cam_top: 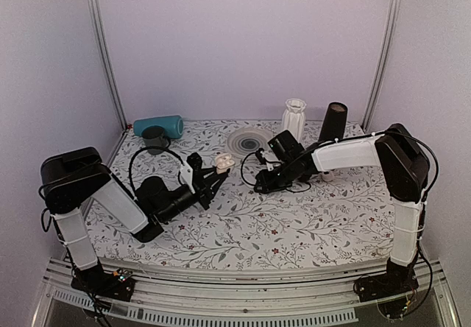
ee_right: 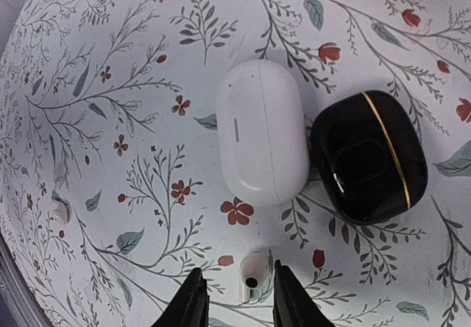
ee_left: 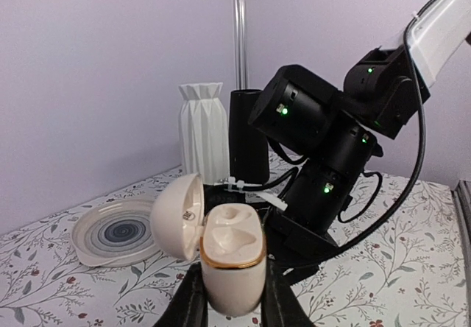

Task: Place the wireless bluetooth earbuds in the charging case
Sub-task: Pick up the right earbud from the center of the board.

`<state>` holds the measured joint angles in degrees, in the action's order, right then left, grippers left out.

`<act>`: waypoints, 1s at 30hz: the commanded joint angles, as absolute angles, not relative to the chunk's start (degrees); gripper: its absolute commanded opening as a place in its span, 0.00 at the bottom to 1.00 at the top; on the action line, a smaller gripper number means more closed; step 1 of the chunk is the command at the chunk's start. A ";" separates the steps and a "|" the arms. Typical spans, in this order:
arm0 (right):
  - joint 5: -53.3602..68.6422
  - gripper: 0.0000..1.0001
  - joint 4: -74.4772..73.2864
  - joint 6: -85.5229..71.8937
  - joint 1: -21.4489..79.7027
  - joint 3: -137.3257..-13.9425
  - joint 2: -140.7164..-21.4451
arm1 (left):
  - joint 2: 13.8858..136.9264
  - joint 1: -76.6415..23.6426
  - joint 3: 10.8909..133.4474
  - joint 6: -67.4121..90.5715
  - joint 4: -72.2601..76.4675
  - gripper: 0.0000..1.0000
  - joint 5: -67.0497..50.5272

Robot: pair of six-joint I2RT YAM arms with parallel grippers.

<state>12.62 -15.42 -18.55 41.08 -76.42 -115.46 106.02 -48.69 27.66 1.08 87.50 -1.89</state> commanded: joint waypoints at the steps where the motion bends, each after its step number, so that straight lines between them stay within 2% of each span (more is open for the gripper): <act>1: 9.62 0.31 -17.68 -15.96 42.25 -78.07 -117.34 | 103.09 -48.04 26.40 0.64 96.62 0.00 -0.81; 13: 2.55 0.24 -20.94 -18.19 43.88 -79.35 -117.86 | 100.42 -47.89 25.47 0.09 94.04 0.00 -0.48; 21: 2.02 0.20 -20.39 -19.55 43.74 -78.18 -118.42 | 99.60 -47.51 25.71 -0.26 92.45 0.00 -0.91; 23: 1.58 0.16 -20.16 -20.13 43.57 -77.39 -118.08 | 99.58 -47.47 25.71 -0.18 92.43 0.00 -1.00; 30: 2.29 0.15 -19.47 -22.89 41.71 -75.34 -117.82 | 100.00 -47.39 26.03 0.11 92.33 0.00 -1.21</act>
